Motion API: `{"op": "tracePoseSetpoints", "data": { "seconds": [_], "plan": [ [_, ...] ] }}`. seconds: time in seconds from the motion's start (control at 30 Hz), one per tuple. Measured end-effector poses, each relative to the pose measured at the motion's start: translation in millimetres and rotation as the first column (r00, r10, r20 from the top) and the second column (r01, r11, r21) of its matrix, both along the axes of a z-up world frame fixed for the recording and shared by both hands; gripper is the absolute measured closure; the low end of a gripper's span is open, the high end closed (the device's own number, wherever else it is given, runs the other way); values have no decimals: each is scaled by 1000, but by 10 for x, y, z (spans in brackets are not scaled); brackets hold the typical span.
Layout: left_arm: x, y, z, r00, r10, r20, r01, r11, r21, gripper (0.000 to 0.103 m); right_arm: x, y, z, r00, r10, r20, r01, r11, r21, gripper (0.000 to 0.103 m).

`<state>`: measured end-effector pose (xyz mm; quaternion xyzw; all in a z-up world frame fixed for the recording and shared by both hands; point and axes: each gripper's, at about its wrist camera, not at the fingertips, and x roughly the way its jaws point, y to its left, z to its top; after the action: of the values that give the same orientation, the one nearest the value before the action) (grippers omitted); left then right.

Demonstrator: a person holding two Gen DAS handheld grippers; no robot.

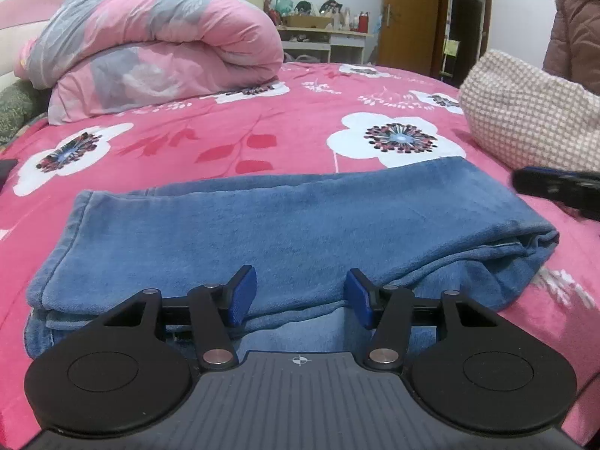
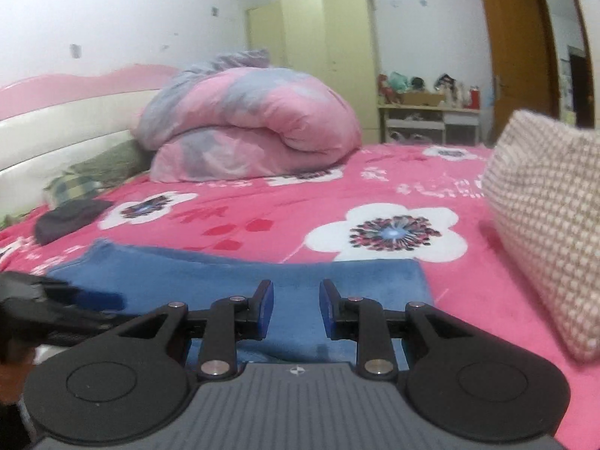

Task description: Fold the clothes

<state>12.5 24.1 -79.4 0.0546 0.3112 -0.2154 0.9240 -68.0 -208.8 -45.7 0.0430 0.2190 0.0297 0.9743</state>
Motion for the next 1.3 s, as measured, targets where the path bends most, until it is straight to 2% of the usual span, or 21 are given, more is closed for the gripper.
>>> {"op": "tracePoseSetpoints", "data": {
  "seconds": [0.03, 0.13, 0.2, 0.33, 1.3],
  "plan": [
    [-4, -1, -2, 1000, 1, -1, -1, 1000, -1, 49, 78, -10, -53, 1000, -16, -14, 16, 1000, 0, 75],
    [-2, -5, -11, 1000, -2, -3, 2, 1000, 3, 49, 289, -38, -480, 989, -34, -147, 34, 999, -2, 74],
    [-6, -8, -13, 1000, -6, 1, 6, 1000, 12, 49, 248, -61, -554, 993, -32, -116, 34, 999, 12, 74],
    [-3, 1, -15, 1000, -4, -3, 4, 1000, 10, 48, 255, -31, -556, 993, -35, -117, 34, 999, -14, 74],
    [-22, -21, -16, 1000, 8, -2, -8, 1000, 27, 48, 238, -44, -561, 992, -32, -120, 34, 999, 11, 74]
  ]
}}
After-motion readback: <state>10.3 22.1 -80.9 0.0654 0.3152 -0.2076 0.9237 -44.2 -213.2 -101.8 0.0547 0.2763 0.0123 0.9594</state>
